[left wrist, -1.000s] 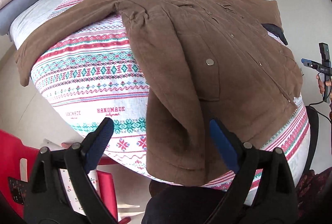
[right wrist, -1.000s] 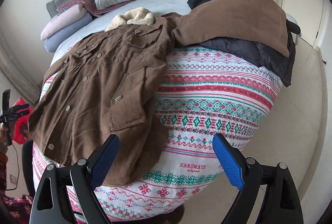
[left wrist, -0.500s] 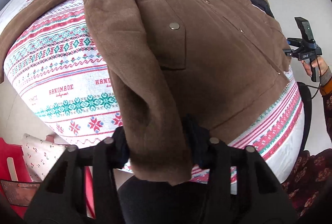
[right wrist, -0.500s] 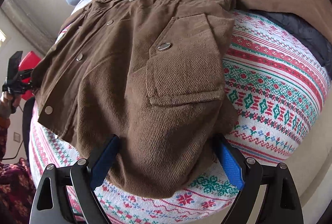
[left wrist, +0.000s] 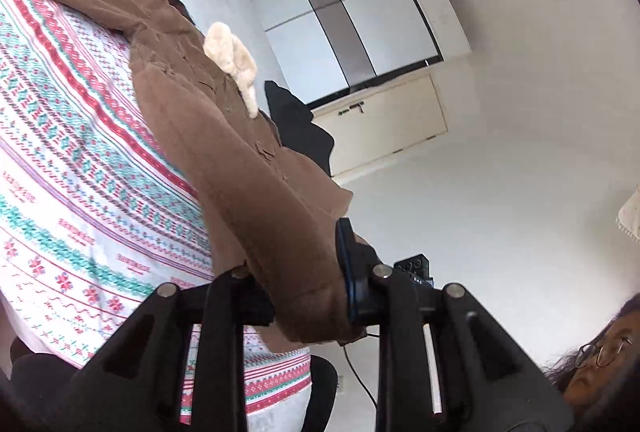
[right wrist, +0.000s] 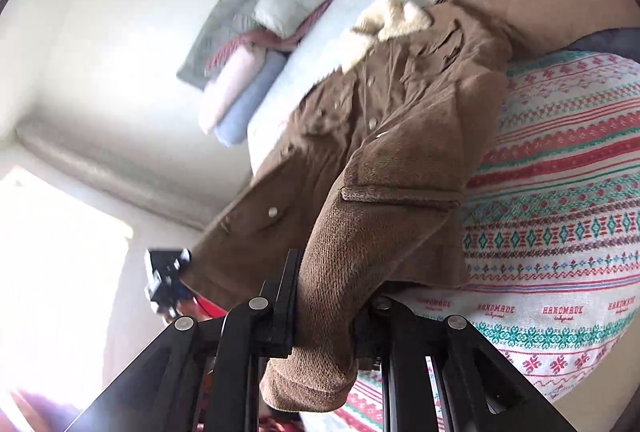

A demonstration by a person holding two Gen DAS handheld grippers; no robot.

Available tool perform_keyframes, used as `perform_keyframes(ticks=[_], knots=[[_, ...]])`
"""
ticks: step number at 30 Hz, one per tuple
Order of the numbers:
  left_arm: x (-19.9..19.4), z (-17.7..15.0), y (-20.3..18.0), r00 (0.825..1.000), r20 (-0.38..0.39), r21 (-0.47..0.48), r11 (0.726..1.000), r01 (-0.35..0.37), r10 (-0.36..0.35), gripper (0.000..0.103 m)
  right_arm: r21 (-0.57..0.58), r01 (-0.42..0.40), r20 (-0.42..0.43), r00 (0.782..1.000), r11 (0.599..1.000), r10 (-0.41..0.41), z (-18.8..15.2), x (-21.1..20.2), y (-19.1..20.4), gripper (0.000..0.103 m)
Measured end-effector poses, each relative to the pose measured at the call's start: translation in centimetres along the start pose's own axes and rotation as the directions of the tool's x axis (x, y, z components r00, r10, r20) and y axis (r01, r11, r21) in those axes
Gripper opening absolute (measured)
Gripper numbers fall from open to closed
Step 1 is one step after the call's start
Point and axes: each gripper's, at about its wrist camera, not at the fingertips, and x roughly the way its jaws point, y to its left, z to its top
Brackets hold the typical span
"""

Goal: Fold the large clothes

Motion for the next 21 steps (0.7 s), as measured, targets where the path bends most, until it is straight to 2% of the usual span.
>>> perform_keyframes(ticks=[2, 3, 4, 5, 6, 7, 8, 9, 10, 11, 12, 13, 14, 15, 16, 17, 19, 21], knots=[[-1.1, -0.5, 2.0, 0.992, -0.013, -0.039, 0.991, -0.125, 0.124, 0.026, 0.115, 0.008, 0.058, 0.998, 0.993, -0.015, 0.7, -2.1, -3.0, 0.017], [-1.1, -0.9, 3.3, 0.972, -0.059, -0.053, 0.972, -0.231, 0.227, 0.026, 0.177, 0.007, 0.063, 0.998, 0.984, -0.019, 0.5, -2.6, -4.9, 0.017], [-1.0, -1.6, 4.9, 0.928, -0.122, -0.060, 0.931, -0.361, 0.352, 0.028, 0.229, 0.021, 0.059, 0.998, 0.973, -0.035, 0.3, -2.7, -6.9, 0.018], [-0.9, -2.3, 6.4, 0.869, -0.171, -0.054, 0.876, -0.480, 0.465, 0.030, 0.265, 0.058, 0.042, 0.997, 0.962, -0.071, -0.1, -2.5, -8.7, 0.019], [-0.9, -2.9, 7.6, 0.802, -0.184, -0.037, 0.812, -0.583, 0.568, 0.029, 0.287, 0.114, 0.025, 0.992, 0.951, -0.126, -0.5, -2.3, -10.4, 0.026], [-1.5, -3.6, 8.5, 0.735, -0.179, -0.014, 0.746, -0.666, 0.653, 0.029, 0.303, 0.182, 0.013, 0.981, 0.935, -0.195, -0.8, -2.3, -11.8, 0.032], [-1.9, -4.1, 9.0, 0.692, -0.174, 0.004, 0.703, -0.711, 0.701, 0.029, 0.321, 0.237, 0.010, 0.967, 0.917, -0.253, -1.2, -2.5, -12.9, 0.034], [-2.4, -4.5, 9.1, 0.683, -0.167, 0.013, 0.694, -0.719, 0.711, 0.029, 0.337, 0.254, 0.014, 0.961, 0.906, -0.275, -1.5, -3.1, -14.0, 0.035], [-3.2, -4.7, 9.0, 0.698, -0.157, 0.022, 0.709, -0.705, 0.698, 0.030, 0.352, 0.246, 0.026, 0.962, 0.903, -0.272, -1.8, -3.9, -15.0, 0.037], [-3.6, -4.9, 8.5, 0.711, -0.143, 0.046, 0.722, -0.690, 0.688, 0.036, 0.355, 0.239, 0.041, 0.962, 0.904, -0.271, -2.2, -4.7, -15.5, 0.038], [-3.7, -5.3, 7.7, 0.716, -0.126, 0.089, 0.727, -0.681, 0.687, 0.042, 0.339, 0.247, 0.052, 0.959, 0.908, -0.280, -2.7, -5.4, -15.7, 0.039], [-3.7, -5.6, 6.9, 0.709, -0.108, 0.150, 0.716, -0.681, 0.697, 0.057, 0.308, 0.270, 0.058, 0.952, 0.912, -0.302, -3.1, -6.0, -15.4, 0.042], [-3.3, -6.1, 5.9, 0.693, -0.091, 0.216, 0.694, -0.687, 0.715, 0.065, 0.273, 0.300, 0.061, 0.943, 0.914, -0.328, -3.4, -6.5, -15.0, 0.044], [-2.4, -6.5, 5.0, 0.680, -0.080, 0.284, 0.671, -0.685, 0.729, 0.066, 0.236, 0.330, 0.060, 0.934, 0.914, -0.352, -3.9, -6.7, -14.5, 0.047], [-1.5, -6.8, 4.1, 0.675, -0.080, 0.344, 0.656, -0.672, 0.733, 0.066, 0.200, 0.352, 0.050, 0.928, 0.914, -0.368, -4.6, -6.9, -14.1, 0.048], [-0.8, -6.9, 3.1, 0.679, -0.083, 0.394, 0.650, -0.650, 0.729, 0.066, 0.165, 0.365, 0.030, 0.927, 0.916, -0.374, -5.4, -6.8, -13.5, 0.049], [2.3, -7.7, 0.9, 0.714, -0.094, 0.481, 0.659, -0.578, 0.694, 0.067, 0.101, 0.360, -0.016, 0.933, 0.928, -0.360, -6.7, -5.5, -12.4, 0.049], [5.2, -9.2, -0.7, 0.755, -0.142, 0.557, 0.682, -0.474, 0.640, 0.069, 0.061, 0.321, -0.058, 0.947, 0.945, -0.317, -7.5, -3.9, -11.6, 0.049]])
